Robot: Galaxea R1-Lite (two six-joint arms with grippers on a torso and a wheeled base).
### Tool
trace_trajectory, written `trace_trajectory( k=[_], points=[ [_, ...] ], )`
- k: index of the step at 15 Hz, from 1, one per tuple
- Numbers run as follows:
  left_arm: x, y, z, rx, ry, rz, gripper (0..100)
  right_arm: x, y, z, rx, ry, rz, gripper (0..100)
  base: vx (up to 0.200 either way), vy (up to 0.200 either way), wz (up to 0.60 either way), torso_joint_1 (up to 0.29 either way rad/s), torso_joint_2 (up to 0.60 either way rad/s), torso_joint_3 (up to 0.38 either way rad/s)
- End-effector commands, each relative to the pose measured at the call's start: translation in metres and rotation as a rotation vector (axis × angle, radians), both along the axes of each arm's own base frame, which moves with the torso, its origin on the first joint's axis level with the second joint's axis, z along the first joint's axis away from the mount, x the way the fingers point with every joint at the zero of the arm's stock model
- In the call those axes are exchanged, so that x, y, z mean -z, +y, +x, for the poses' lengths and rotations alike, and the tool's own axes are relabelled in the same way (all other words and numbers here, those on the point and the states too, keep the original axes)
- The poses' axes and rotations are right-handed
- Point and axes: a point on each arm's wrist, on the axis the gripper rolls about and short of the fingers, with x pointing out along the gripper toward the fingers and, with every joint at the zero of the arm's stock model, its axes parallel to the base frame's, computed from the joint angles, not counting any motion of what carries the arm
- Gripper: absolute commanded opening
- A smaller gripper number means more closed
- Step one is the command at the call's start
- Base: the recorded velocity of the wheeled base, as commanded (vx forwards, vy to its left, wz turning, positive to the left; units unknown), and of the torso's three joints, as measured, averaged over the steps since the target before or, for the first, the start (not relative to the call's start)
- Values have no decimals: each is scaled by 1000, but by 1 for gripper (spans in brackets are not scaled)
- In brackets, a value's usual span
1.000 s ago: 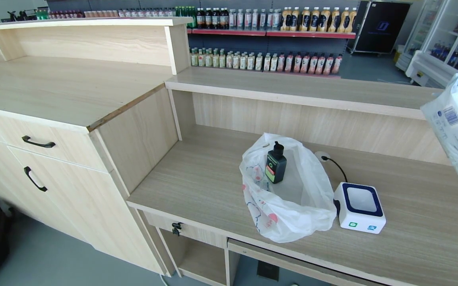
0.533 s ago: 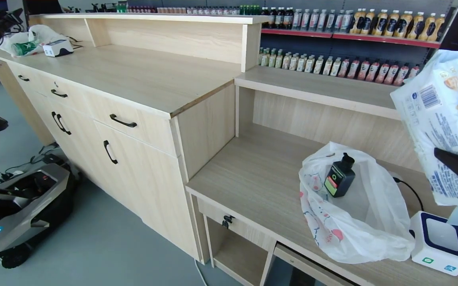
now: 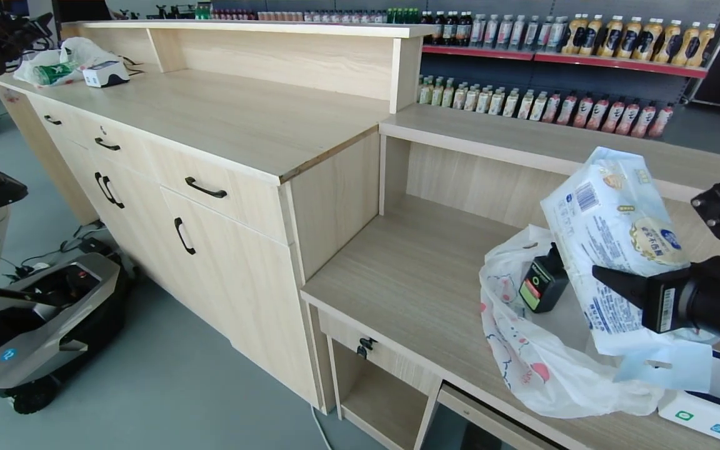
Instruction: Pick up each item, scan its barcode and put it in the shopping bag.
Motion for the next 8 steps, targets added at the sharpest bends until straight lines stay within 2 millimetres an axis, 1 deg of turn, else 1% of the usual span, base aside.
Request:
trace_trajectory(
  k=[1, 2, 5, 8],
  points=[
    [0, 0, 0, 0, 0, 0, 100, 14, 6, 18, -2, 59, -15, 0, 0, 0, 0, 0, 0, 0],
    [0, 0, 0, -1, 0, 0, 100, 18, 7, 30, 9, 47, -8, 0, 0, 0, 0, 0, 0, 0],
    [0, 0, 0, 0, 0, 0, 100, 26, 10, 45, 21, 74, -14, 0, 0, 0, 0, 0, 0, 0],
    [0, 0, 0, -1, 0, 0, 100, 40, 13, 63, 25, 92, -20, 0, 0, 0, 0, 0, 0, 0]
  ],
)
